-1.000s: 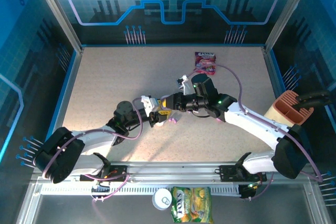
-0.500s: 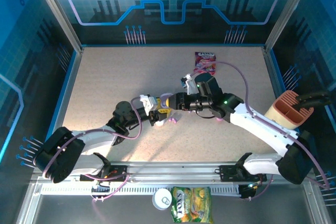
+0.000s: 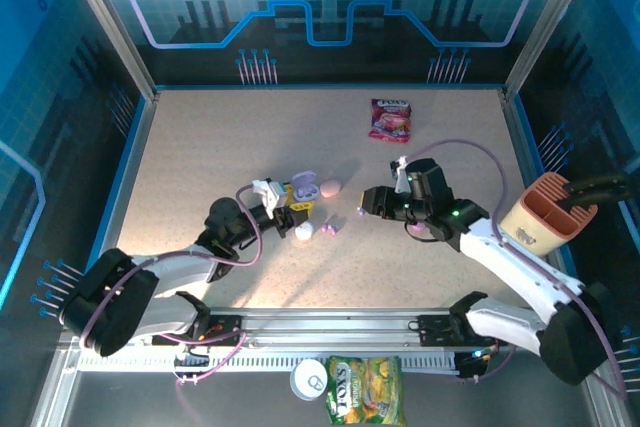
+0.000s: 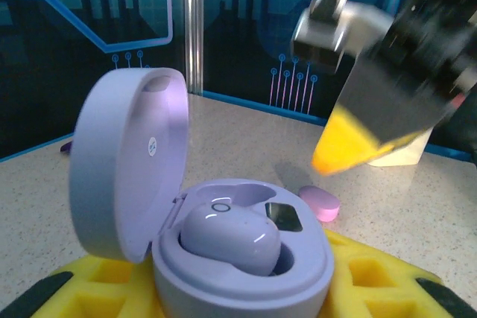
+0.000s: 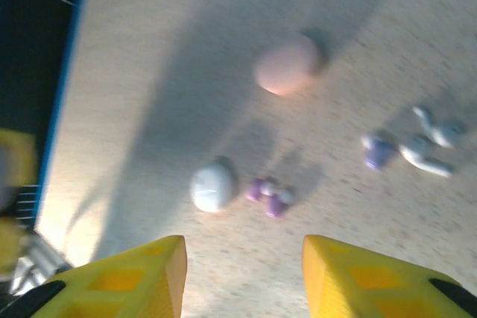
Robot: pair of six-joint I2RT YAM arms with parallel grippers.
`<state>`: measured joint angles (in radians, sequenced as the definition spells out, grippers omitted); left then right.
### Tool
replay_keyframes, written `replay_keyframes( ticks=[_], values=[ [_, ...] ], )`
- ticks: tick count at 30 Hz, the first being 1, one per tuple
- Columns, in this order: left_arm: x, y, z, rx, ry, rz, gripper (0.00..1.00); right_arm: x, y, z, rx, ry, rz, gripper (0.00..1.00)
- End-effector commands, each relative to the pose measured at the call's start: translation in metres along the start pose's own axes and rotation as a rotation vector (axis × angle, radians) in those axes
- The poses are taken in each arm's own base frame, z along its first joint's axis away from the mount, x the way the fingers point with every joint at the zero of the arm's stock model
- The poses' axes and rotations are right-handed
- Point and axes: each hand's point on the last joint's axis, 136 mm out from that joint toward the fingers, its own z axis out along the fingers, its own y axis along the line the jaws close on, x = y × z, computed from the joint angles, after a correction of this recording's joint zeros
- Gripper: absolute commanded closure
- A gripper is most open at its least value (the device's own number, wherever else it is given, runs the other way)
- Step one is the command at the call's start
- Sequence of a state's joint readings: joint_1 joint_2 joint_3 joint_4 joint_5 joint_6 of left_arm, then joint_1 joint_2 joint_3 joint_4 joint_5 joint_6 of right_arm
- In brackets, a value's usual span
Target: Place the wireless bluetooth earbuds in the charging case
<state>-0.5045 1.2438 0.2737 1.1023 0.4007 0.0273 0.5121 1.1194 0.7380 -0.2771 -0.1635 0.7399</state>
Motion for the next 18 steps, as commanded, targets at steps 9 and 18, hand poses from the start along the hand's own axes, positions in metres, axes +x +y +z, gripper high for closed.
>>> replay_keyframes(
  ticks=[9, 18],
  values=[
    [-0.015, -0.007, -0.012, 0.005, -0.035, 0.009, 0.68, -0.009, -0.046, 0.081, 0.195, 0.055, -0.007, 0.56],
    [-0.012, -0.010, -0.020, 0.000, -0.016, 0.011, 0.67, -0.019, -0.050, 0.122, 0.254, 0.115, -0.067, 0.56]
  ],
)
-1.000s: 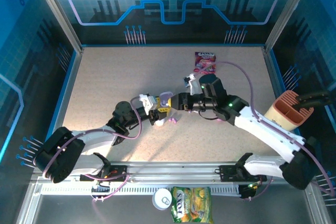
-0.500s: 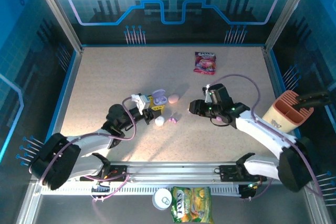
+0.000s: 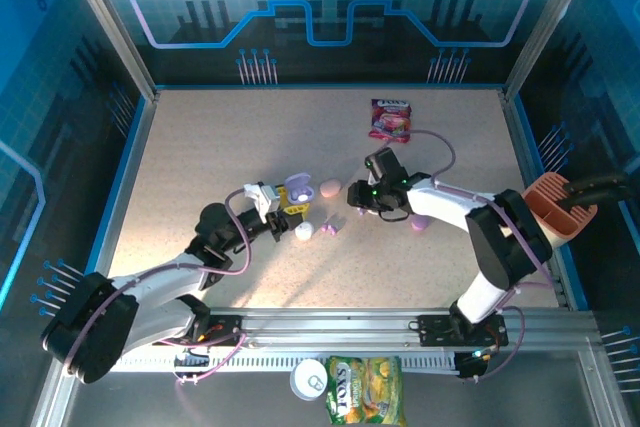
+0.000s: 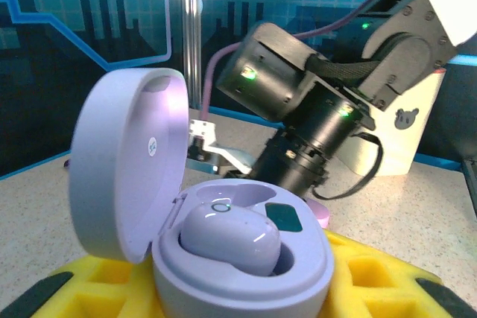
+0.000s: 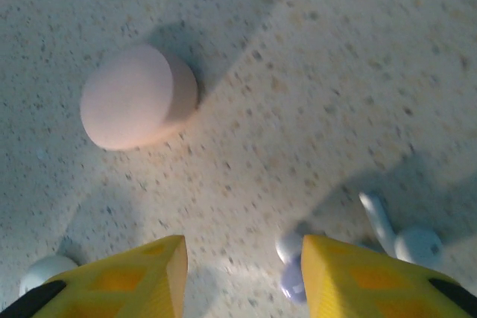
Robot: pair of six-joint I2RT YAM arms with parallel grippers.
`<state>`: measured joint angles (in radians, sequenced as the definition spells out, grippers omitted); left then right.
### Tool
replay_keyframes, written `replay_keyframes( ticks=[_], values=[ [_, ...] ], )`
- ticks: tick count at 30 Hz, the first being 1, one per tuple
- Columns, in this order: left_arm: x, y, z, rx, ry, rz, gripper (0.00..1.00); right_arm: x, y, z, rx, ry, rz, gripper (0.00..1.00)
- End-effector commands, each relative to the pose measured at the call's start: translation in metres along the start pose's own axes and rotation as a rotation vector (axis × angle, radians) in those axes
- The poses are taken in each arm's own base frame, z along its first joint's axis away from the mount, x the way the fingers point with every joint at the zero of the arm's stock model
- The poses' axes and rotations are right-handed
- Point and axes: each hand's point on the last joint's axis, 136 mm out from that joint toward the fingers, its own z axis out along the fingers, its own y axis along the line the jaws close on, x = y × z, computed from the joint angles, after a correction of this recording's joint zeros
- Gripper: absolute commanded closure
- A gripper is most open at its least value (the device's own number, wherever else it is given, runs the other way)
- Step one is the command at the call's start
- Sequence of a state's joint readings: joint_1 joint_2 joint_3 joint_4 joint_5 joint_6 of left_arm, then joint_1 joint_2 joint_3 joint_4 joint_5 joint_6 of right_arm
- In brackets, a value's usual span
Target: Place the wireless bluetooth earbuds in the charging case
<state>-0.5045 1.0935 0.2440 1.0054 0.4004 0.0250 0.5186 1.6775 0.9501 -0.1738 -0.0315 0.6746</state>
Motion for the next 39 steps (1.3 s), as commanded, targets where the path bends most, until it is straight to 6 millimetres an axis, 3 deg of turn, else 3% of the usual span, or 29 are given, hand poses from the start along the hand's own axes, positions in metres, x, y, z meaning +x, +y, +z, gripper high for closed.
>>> replay_keyframes(
  ticks=[1, 7, 33, 39],
  values=[
    [0.002, -0.001, -0.006, -0.002, 0.005, 0.003, 0.67, -0.006, 0.007, 0.013, 0.012, 0.007, -0.047, 0.55],
    [0.002, -0.002, -0.007, -0.002, 0.009, 0.004, 0.67, 0.004, 0.011, 0.029, 0.040, 0.072, -0.066, 0.54],
    [0.000, -0.006, -0.004, 0.026, 0.007, -0.012, 0.67, 0.047, -0.006, 0.002, 0.101, 0.138, -0.108, 0.51],
    [0.001, -0.004, -0.001, 0.027, 0.006, -0.020, 0.67, 0.033, -0.002, -0.010, 0.132, 0.081, -0.176, 0.51]
  ],
)
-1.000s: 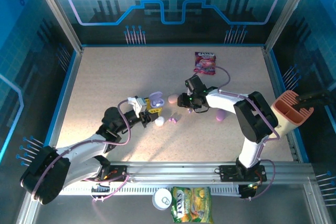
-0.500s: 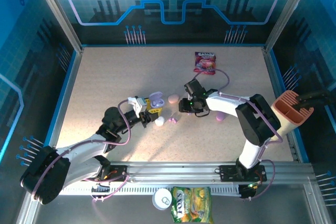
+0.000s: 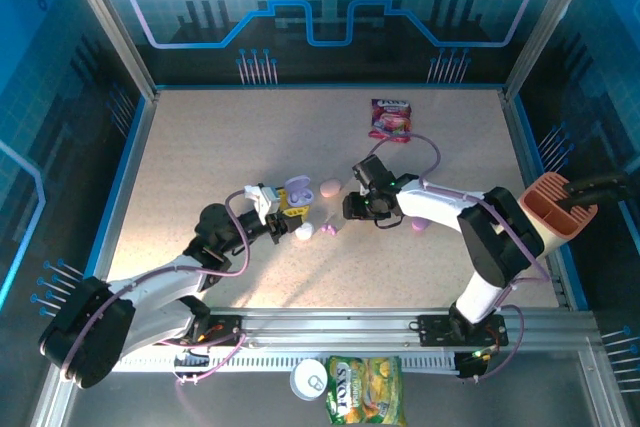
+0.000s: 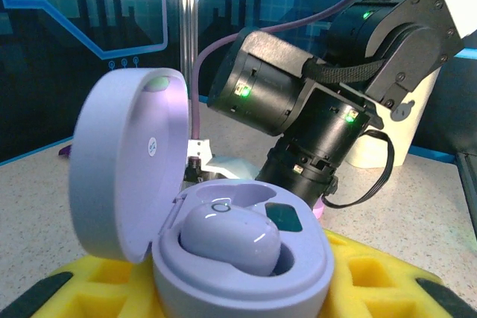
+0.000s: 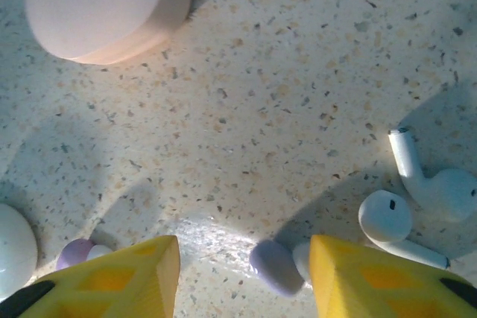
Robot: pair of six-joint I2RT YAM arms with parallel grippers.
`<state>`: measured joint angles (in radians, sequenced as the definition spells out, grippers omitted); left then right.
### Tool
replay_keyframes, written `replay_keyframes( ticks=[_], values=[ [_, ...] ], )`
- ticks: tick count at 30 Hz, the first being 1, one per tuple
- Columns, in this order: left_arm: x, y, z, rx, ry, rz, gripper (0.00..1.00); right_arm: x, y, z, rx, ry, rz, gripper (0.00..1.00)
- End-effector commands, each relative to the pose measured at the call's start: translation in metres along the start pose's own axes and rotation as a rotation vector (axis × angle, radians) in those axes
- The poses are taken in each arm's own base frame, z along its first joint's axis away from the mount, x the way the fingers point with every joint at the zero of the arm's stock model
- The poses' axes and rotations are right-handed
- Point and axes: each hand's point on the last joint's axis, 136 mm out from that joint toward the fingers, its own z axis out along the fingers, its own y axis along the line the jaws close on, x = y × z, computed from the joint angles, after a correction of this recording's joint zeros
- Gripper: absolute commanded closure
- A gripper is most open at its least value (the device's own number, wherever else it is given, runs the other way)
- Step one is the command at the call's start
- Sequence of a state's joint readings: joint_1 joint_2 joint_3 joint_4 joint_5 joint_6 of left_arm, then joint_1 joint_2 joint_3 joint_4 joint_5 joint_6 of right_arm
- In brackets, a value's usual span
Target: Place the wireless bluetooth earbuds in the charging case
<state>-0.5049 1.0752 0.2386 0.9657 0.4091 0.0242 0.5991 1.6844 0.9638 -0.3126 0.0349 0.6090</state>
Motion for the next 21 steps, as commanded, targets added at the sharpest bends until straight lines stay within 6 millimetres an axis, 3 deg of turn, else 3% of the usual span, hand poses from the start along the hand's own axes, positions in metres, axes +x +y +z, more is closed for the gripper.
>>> replay_keyframes(
  ticks=[1, 6, 12, 15, 21],
  values=[
    [-0.004, -0.001, 0.001, 0.014, -0.019, -0.006, 0.67, -0.005, -0.002, -0.013, 0.056, -0.027, -0.067, 0.50],
    [-0.003, 0.014, -0.008, -0.056, -0.041, -0.010, 0.67, -0.014, -0.001, -0.026, 0.139, -0.069, -0.164, 0.49],
    [-0.008, 0.031, -0.025, -0.131, -0.077, -0.039, 0.67, -0.005, 0.008, -0.030, 0.188, -0.038, -0.373, 0.49],
    [-0.010, 0.036, -0.028, -0.164, -0.074, -0.042, 0.67, 0.003, -0.001, -0.030, 0.295, 0.062, -0.470, 0.58],
    [-0.011, 0.040, -0.027, -0.179, -0.068, -0.041, 0.68, 0.007, -0.010, -0.030, 0.521, 0.193, -0.622, 0.65]
  ],
)
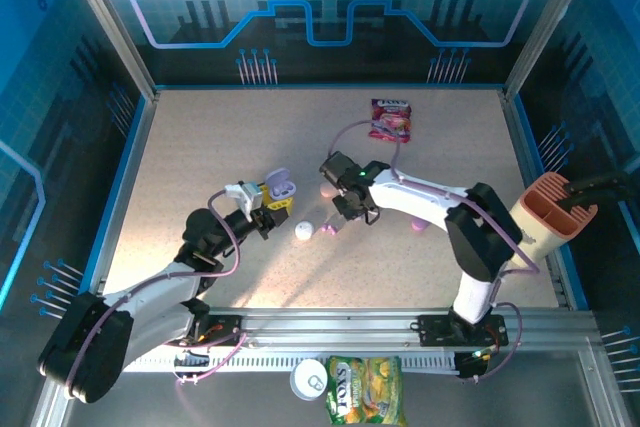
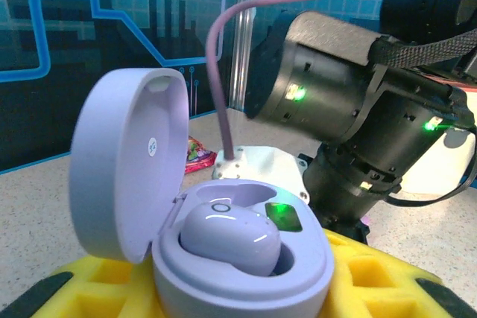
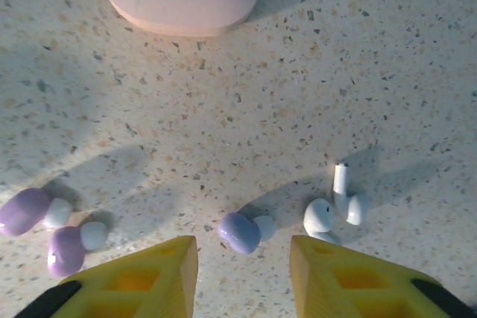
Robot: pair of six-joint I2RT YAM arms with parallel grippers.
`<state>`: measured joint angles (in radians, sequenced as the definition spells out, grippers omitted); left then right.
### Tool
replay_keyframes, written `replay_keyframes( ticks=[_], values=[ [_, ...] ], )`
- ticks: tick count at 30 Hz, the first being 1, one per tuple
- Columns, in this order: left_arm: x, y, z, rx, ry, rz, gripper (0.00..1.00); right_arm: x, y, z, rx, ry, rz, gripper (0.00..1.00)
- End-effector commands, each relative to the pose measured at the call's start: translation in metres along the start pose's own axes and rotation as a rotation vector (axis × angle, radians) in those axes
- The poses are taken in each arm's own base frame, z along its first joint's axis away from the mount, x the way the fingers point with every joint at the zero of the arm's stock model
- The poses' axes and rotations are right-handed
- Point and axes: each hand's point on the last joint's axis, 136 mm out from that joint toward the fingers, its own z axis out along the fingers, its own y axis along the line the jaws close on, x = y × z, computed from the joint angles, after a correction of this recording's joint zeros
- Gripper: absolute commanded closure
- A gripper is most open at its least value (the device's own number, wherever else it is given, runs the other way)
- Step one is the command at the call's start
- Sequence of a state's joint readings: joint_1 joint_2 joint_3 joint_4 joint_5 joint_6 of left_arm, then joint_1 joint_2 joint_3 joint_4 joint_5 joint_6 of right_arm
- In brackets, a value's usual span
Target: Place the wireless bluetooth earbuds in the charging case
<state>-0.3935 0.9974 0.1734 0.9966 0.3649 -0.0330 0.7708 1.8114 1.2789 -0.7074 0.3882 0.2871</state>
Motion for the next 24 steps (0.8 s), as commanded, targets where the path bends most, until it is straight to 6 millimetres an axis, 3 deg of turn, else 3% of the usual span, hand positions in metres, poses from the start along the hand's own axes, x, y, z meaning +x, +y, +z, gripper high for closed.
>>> replay_keyframes(
  ticks=[1, 14, 24],
  values=[
    [-0.006, 0.007, 0.000, -0.031, -0.018, -0.011, 0.68, 0.026, -0.015, 0.001, 0.167, 0.153, -0.158, 0.65],
    [-0.011, 0.021, -0.009, -0.116, -0.029, -0.022, 0.67, 0.017, -0.001, 0.023, 0.179, 0.185, -0.209, 0.63],
    [-0.010, 0.031, -0.013, -0.165, -0.029, -0.055, 0.67, 0.018, 0.003, 0.035, 0.181, 0.205, -0.230, 0.67]
  ],
)
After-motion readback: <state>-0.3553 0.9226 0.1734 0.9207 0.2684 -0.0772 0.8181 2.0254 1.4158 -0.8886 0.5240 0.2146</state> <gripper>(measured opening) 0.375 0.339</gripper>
